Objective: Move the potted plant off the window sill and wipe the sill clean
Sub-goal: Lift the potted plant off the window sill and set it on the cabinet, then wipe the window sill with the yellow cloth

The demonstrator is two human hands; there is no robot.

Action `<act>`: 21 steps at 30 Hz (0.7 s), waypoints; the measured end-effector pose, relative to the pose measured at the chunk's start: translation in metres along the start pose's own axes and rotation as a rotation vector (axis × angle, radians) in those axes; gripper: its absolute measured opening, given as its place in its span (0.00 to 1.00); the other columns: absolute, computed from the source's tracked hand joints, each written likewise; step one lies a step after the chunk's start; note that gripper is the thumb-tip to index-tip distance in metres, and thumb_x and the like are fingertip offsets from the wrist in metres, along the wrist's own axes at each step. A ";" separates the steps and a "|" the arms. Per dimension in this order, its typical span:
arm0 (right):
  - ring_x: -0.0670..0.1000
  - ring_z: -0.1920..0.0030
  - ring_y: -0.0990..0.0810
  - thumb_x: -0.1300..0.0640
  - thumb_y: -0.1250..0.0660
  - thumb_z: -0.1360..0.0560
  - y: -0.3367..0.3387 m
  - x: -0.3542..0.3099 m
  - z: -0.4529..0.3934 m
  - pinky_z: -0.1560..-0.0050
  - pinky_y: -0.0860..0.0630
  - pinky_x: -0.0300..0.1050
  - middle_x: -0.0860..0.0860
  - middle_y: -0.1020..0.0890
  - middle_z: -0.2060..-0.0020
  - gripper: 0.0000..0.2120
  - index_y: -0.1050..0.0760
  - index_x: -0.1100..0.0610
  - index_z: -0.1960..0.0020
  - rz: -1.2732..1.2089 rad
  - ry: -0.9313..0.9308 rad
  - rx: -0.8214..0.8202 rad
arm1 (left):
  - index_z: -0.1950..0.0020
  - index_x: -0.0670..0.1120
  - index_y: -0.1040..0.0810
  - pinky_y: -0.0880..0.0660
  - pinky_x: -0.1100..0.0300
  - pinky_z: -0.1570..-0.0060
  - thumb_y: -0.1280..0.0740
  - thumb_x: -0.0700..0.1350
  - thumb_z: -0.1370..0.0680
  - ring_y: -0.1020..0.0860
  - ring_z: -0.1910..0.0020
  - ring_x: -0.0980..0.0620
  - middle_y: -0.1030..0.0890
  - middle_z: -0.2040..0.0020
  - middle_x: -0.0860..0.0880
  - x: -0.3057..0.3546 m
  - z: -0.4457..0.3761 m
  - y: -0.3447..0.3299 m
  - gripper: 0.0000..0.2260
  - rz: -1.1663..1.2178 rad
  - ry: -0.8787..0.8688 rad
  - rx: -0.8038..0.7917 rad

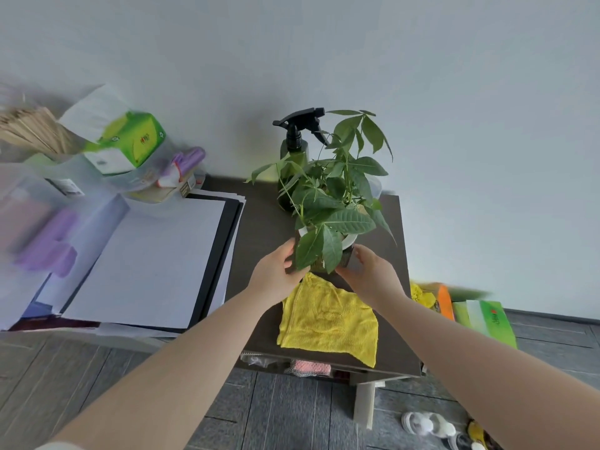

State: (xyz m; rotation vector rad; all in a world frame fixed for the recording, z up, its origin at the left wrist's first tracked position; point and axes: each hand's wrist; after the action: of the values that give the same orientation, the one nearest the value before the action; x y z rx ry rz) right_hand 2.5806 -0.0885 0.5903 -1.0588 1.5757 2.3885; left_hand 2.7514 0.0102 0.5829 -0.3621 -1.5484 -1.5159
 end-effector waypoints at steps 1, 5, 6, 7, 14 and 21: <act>0.57 0.48 0.20 0.45 0.33 0.25 -0.001 0.004 0.001 0.54 0.22 0.48 0.53 0.20 0.43 0.23 0.31 0.54 0.33 0.072 -0.016 -0.053 | 0.31 0.50 0.29 0.27 0.63 0.43 0.33 0.51 0.23 0.24 0.38 0.53 0.22 0.37 0.54 -0.007 0.001 -0.001 0.21 -0.073 0.026 -0.031; 0.58 0.37 0.26 0.41 0.34 0.25 -0.006 0.020 0.005 0.43 0.24 0.53 0.54 0.25 0.37 0.30 0.35 0.56 0.31 0.302 -0.073 -0.245 | 0.29 0.49 0.31 0.28 0.52 0.38 0.33 0.55 0.24 0.25 0.37 0.48 0.26 0.32 0.50 -0.025 0.005 -0.005 0.25 -0.275 0.103 -0.143; 0.58 0.35 0.28 0.40 0.33 0.26 -0.008 0.023 0.006 0.41 0.25 0.55 0.54 0.26 0.36 0.31 0.35 0.56 0.31 0.334 -0.085 -0.266 | 0.27 0.50 0.34 0.29 0.51 0.35 0.33 0.56 0.24 0.26 0.34 0.48 0.30 0.28 0.50 -0.027 0.005 -0.007 0.28 -0.278 0.108 -0.171; 0.58 0.35 0.29 0.40 0.32 0.27 -0.009 0.026 0.007 0.41 0.25 0.55 0.53 0.27 0.36 0.31 0.34 0.55 0.31 0.362 -0.089 -0.277 | 0.25 0.50 0.37 0.32 0.50 0.32 0.33 0.56 0.24 0.30 0.31 0.48 0.34 0.26 0.50 -0.028 0.005 -0.009 0.30 -0.286 0.100 -0.203; 0.57 0.42 0.26 0.43 0.30 0.28 -0.020 0.029 0.011 0.48 0.23 0.53 0.54 0.22 0.45 0.25 0.30 0.55 0.38 0.415 -0.140 -0.307 | 0.24 0.51 0.42 0.29 0.46 0.35 0.30 0.58 0.27 0.32 0.31 0.44 0.34 0.28 0.47 -0.027 0.005 -0.029 0.36 -0.489 0.054 -0.262; 0.55 0.59 0.28 0.62 0.39 0.28 -0.017 0.027 0.030 0.65 0.32 0.45 0.50 0.29 0.63 0.07 0.36 0.55 0.61 0.228 -0.123 -0.322 | 0.37 0.40 0.28 0.27 0.52 0.50 0.33 0.49 0.24 0.24 0.43 0.43 0.23 0.41 0.43 -0.008 0.016 -0.037 0.19 -0.406 0.149 -0.329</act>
State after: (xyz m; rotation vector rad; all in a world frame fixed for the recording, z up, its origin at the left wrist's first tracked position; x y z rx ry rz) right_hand 2.5526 -0.0629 0.5682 -0.7897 1.3688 2.8717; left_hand 2.7222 0.0200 0.5555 -0.1152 -1.3049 -2.0746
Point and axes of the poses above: each hand's wrist, its own z-axis away from the middle knuckle, its own y-axis out of the back of the hand, x = y × z
